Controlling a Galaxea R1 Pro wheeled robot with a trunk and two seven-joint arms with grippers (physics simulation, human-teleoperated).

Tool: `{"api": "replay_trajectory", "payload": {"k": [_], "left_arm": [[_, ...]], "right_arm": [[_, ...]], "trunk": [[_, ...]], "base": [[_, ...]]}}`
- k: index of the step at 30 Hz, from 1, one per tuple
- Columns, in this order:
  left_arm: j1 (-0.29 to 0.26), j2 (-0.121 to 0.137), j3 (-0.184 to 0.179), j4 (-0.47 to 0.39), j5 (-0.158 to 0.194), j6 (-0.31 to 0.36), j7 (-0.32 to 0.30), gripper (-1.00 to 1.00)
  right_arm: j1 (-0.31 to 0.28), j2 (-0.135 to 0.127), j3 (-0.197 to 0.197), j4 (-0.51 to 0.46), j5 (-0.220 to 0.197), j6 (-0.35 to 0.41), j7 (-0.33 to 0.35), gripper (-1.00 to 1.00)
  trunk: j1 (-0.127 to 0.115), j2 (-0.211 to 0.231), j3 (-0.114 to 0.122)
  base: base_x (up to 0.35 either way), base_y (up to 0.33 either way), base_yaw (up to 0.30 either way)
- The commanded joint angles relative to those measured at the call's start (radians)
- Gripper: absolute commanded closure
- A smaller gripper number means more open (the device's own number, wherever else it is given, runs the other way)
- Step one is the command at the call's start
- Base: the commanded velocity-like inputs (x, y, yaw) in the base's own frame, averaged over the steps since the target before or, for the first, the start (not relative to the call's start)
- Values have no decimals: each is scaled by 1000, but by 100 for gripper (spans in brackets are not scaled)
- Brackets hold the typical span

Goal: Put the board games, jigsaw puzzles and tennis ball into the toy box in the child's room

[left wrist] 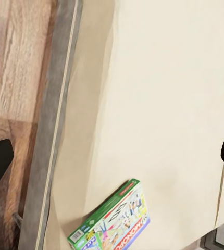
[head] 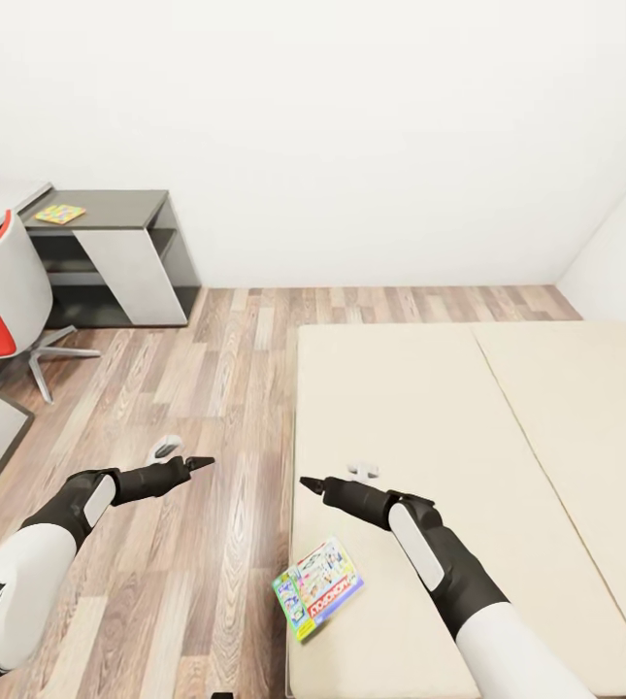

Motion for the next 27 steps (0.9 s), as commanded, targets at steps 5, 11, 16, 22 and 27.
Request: {"api": "replay_trajectory", "payload": {"k": [5,11,16,22,27], "left_arm": [[-1,-1,2,0,5,8,-1,-100],[-1,0,3,0,5,7,-1,-100],[-1,1,3,0,6,7,-1,-100],[-1,2,4,0,6,7,-1,-100],[-1,2,4,0,6,7,-2,-100]], "right_arm": [[-1,0,-10,-1,-3,5,2,-100],[-1,0,-12,-2,-3,5,0,-100],[-1,1,-12,-3,-2,5,-6,-100],[-1,1,-12,-1,3,5,-8,-100],[-1,2,-12,-1,4,5,-8,-100]], "trunk": [[1,-2,7],[1,-2,17],[1,-2,25],[1,-2,35],[1,-2,43]], "base": [[0,0,0],[0,0,0],[0,0,0],[0,0,0],[0,0,0]]}}
